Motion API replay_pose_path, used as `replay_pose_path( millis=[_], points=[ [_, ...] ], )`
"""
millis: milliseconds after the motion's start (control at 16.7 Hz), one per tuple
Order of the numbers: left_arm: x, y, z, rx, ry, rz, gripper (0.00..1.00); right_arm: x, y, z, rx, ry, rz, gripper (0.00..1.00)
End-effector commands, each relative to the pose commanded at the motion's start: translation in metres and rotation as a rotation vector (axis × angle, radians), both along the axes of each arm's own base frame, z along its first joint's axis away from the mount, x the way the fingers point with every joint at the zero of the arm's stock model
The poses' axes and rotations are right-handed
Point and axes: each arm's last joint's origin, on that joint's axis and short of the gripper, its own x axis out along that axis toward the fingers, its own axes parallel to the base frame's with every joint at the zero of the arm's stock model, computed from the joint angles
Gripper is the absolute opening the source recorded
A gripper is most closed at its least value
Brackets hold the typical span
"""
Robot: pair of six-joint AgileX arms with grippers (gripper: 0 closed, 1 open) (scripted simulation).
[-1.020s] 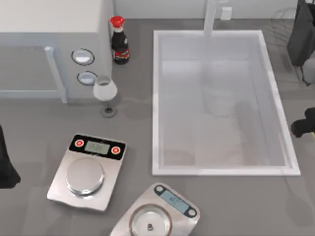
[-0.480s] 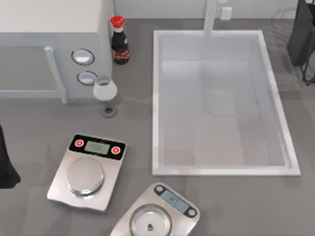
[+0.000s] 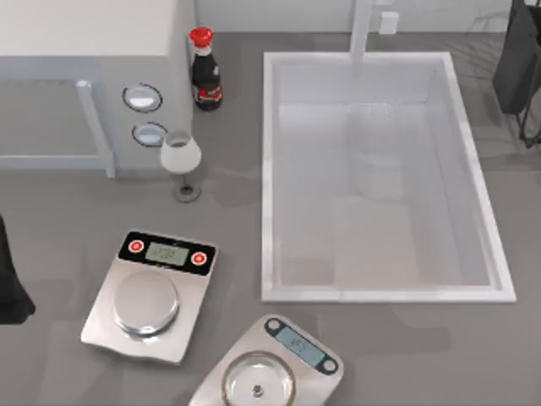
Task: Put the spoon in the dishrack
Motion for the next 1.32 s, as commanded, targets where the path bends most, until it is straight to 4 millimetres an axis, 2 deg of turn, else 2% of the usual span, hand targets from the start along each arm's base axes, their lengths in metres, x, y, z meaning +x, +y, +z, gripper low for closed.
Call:
replay_pose_path(
  millis=[180, 360, 780, 900, 1020, 1140, 1320],
  points=[
    [0.0, 0.0, 0.0, 0.0, 0.0, 0.0, 1.0, -0.029, -0.025, 0.027, -0.117, -0.247, -0.055, 0.0],
    [0.0, 0.0, 0.0, 0.0, 0.0, 0.0, 1.0, -0.053, -0.034, 0.044, -0.215, -0.38, -0.085, 0.0],
    [0.0, 0.0, 0.0, 0.0, 0.0, 0.0, 1.0, -0.056, -0.034, 0.047, -0.232, -0.403, -0.087, 0.0],
    [0.0, 0.0, 0.0, 0.0, 0.0, 0.0, 1.0, -0.046, -0.039, 0.044, -0.232, -0.402, -0.085, 0.0],
    [0.0, 0.0, 0.0, 0.0, 0.0, 0.0, 1.0, -0.025, -0.048, 0.034, -0.23, -0.398, -0.085, 0.0],
    [0.0, 0.0, 0.0, 0.0, 0.0, 0.0, 1.0, 0.007, -0.059, 0.015, -0.23, -0.395, -0.085, 0.0],
    [0.0, 0.0, 0.0, 0.0, 0.0, 0.0, 1.0, 0.061, -0.068, -0.027, -0.239, -0.406, -0.086, 0.0]
  ],
)
